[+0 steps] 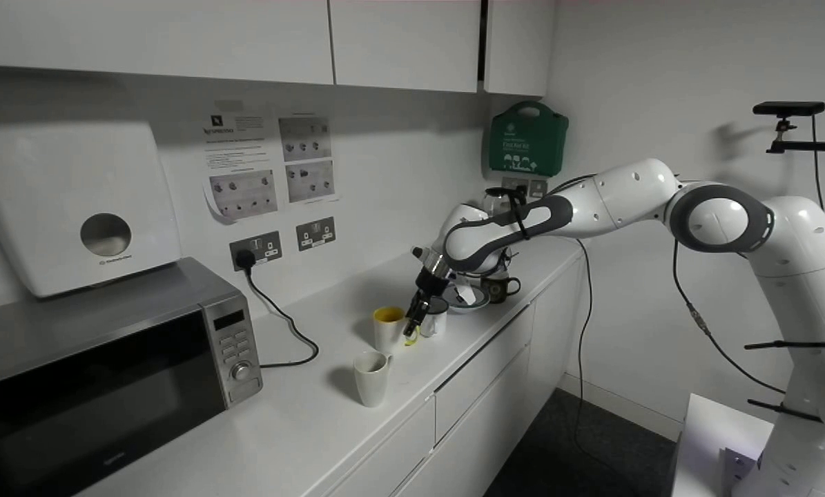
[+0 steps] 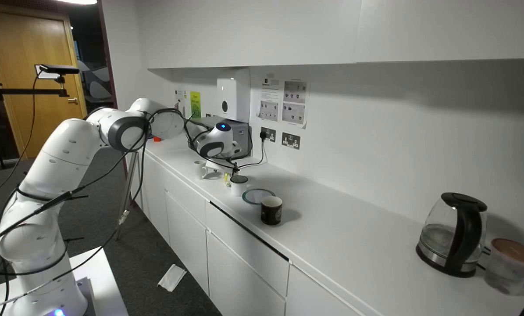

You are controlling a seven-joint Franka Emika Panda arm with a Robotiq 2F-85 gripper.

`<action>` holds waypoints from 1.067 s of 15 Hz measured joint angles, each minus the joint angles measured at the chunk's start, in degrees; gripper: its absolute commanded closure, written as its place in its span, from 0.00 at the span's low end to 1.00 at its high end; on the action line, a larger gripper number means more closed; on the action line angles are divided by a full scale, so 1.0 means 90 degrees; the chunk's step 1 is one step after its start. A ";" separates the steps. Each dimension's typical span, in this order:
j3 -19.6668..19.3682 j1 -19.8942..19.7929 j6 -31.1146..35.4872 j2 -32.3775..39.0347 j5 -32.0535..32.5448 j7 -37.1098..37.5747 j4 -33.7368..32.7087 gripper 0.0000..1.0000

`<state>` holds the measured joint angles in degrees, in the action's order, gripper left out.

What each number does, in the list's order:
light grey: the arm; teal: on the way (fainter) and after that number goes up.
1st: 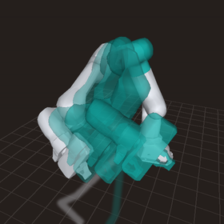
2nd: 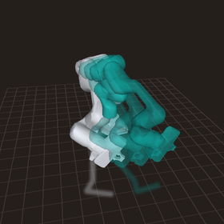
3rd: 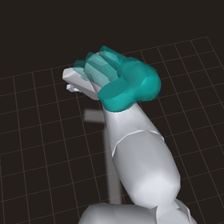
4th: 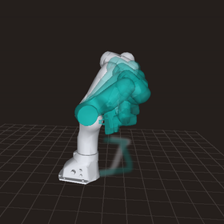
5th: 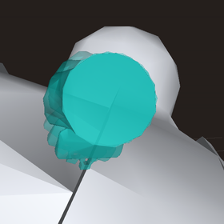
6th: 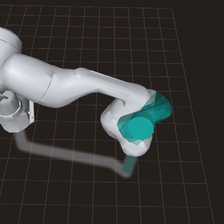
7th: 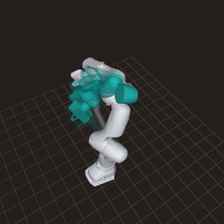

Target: Move the left second cup towards you

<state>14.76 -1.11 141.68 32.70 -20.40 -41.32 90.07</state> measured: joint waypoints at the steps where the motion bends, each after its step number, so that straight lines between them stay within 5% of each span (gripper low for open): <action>1: 0.0026 -0.0011 -0.0020 0.0001 -0.0004 -0.0005 -0.0003 0.00; 7: 0.0131 -0.0051 -0.0344 0.0004 -0.0006 -0.0016 -0.0091 0.00; 8: 0.0131 -0.0051 -0.0406 0.0005 -0.0006 -0.0020 -0.0115 0.25; 10: 0.0131 -0.0051 -0.0524 0.0014 -0.0006 -0.0022 -0.0175 0.32; 16: 0.0131 -0.0061 -0.0592 0.0132 -0.0006 -0.0032 -0.0358 0.80</action>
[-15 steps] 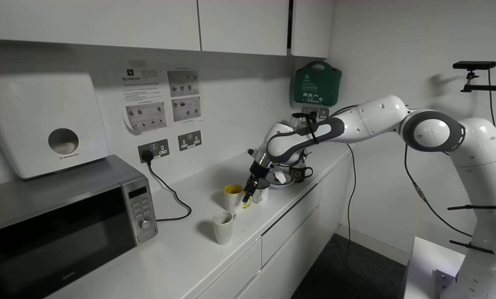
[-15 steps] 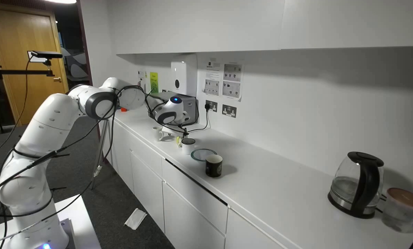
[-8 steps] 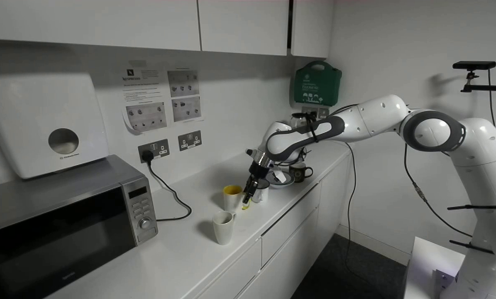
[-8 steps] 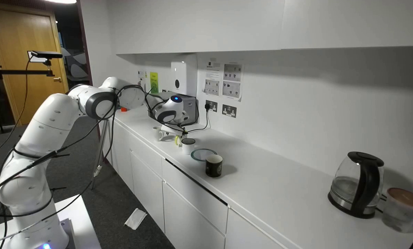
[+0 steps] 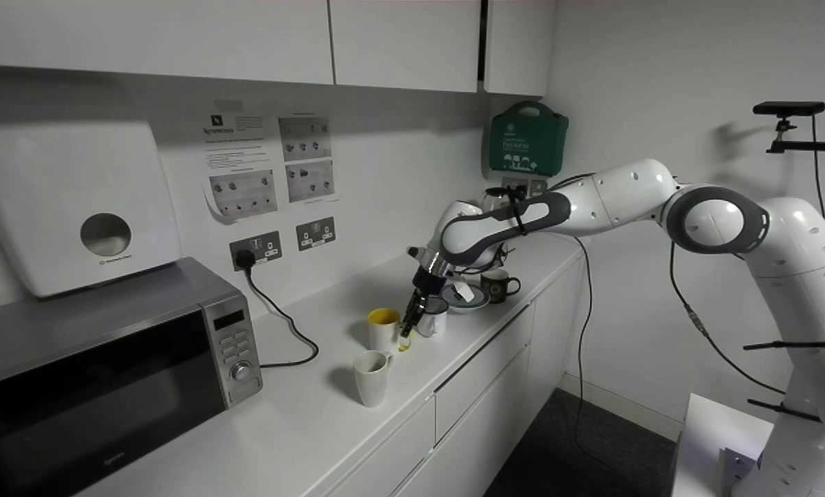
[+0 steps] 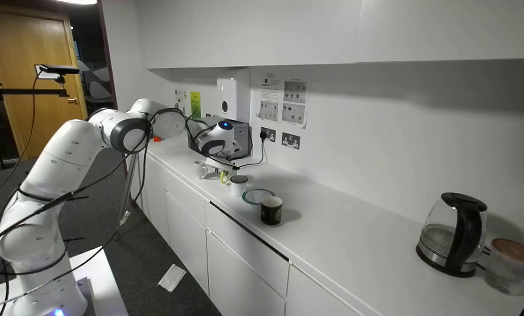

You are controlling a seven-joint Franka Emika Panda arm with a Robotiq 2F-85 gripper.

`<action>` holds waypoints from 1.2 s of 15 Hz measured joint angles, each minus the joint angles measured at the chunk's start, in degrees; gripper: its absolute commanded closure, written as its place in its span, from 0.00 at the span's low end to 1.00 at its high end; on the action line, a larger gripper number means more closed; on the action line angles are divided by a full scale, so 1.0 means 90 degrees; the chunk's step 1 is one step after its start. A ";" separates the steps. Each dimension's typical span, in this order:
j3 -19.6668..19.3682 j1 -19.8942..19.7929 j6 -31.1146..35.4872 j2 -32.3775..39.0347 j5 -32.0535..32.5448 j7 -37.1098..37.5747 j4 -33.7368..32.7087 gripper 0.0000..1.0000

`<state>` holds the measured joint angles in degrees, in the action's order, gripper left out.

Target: Move the left second cup towards you

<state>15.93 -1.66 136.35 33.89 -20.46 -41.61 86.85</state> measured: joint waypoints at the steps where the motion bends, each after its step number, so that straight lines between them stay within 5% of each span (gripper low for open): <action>1: 0.0000 -0.0002 -0.0007 0.0023 0.0000 -0.0002 -0.0029 0.87; 3: 0.0000 -0.0005 -0.0044 0.0054 0.0000 -0.0002 -0.0080 0.99; 18: 0.0005 -0.0064 -0.0186 0.0122 -0.0071 -0.0004 -0.0205 0.96</action>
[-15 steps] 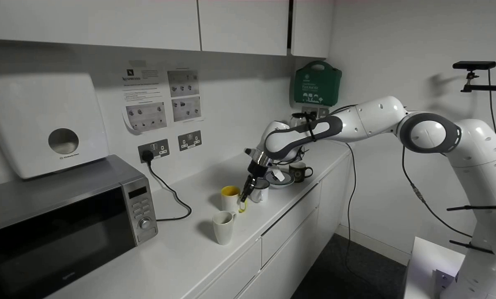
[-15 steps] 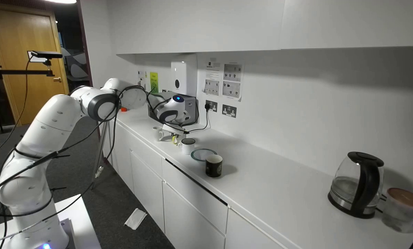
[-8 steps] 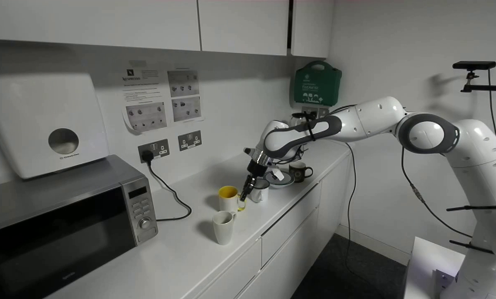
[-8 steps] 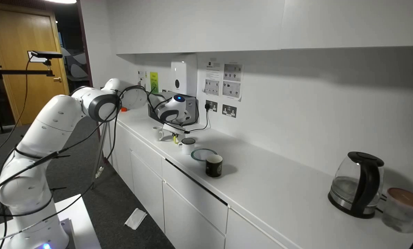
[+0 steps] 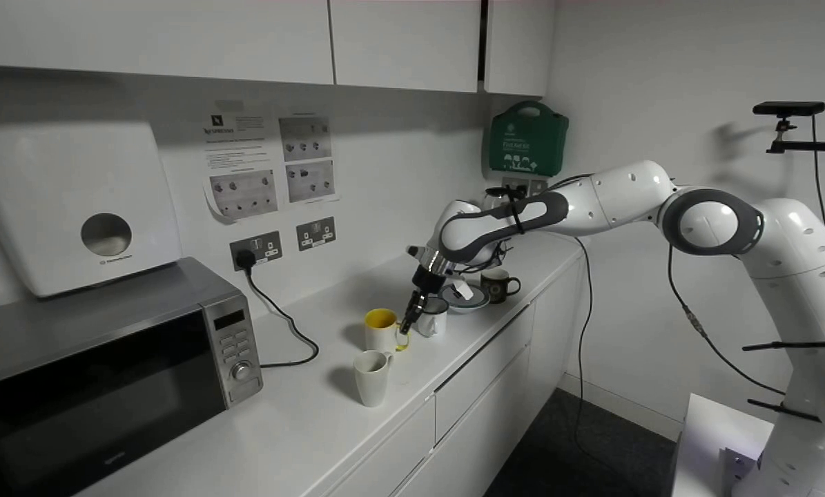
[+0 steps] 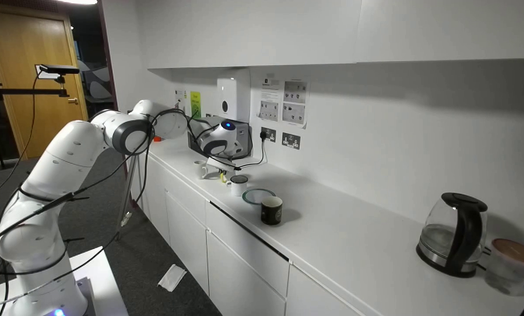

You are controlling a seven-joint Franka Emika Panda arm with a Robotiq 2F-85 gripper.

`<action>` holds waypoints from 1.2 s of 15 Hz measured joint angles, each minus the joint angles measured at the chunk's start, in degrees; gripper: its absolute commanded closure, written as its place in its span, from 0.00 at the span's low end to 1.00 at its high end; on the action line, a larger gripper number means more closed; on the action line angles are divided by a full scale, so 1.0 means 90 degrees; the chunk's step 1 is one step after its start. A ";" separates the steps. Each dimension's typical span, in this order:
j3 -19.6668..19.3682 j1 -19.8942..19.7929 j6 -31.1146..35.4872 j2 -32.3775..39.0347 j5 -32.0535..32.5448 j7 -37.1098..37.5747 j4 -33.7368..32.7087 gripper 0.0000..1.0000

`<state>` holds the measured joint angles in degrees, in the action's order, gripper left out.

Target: Move the left second cup towards you

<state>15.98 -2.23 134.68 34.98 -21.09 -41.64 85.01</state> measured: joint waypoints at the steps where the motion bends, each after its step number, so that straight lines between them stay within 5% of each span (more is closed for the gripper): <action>1: 0.0008 -0.0016 -0.0004 -0.0001 -0.0032 0.0000 0.0009 0.96; 18: 0.0089 -0.0270 -0.0216 -0.0502 -0.0597 0.0000 0.0740 0.96</action>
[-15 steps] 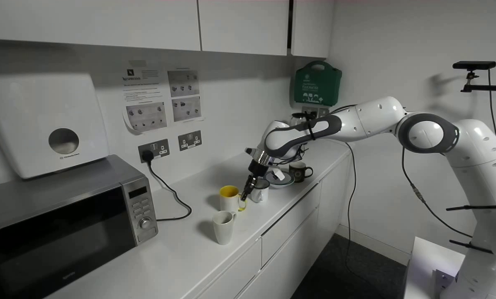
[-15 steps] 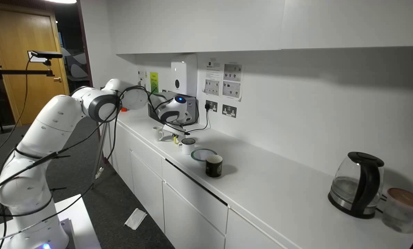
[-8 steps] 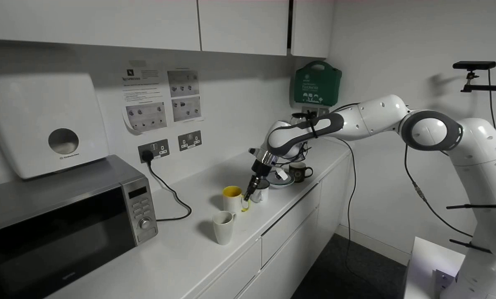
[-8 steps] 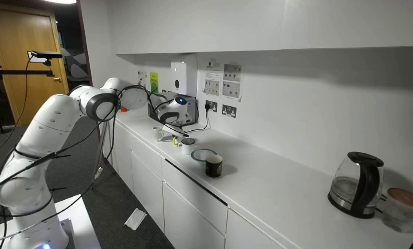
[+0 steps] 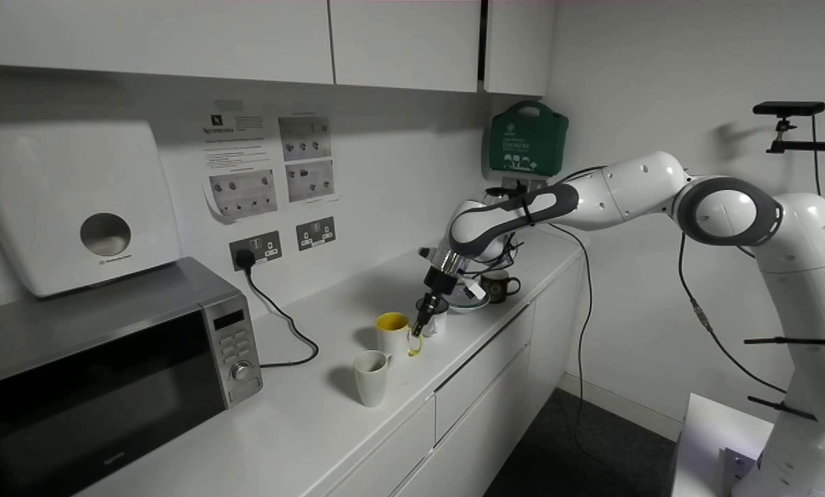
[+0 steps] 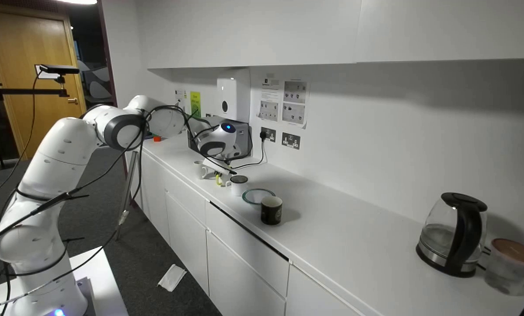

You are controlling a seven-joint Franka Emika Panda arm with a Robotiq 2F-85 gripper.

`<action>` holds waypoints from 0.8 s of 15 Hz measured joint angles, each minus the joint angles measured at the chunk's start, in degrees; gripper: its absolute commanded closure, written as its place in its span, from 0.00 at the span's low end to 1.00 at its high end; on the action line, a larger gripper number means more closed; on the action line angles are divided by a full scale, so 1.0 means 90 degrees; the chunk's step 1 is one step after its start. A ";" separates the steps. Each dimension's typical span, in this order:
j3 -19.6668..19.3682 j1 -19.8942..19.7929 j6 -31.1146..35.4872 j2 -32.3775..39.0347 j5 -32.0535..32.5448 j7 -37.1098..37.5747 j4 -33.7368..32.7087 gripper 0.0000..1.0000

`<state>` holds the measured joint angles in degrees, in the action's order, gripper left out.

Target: Move the left second cup towards you

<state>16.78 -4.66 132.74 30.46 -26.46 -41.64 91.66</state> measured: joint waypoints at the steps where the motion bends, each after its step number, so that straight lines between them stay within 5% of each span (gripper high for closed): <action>1: 0.0000 -0.0001 -0.0004 -0.0029 -0.0034 0.0000 0.0046 0.96; 12: -0.0009 -0.0208 -0.0007 -0.0527 -0.0585 -0.0341 0.0766 0.96</action>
<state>16.70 -6.53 132.67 25.72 -31.73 -44.71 98.56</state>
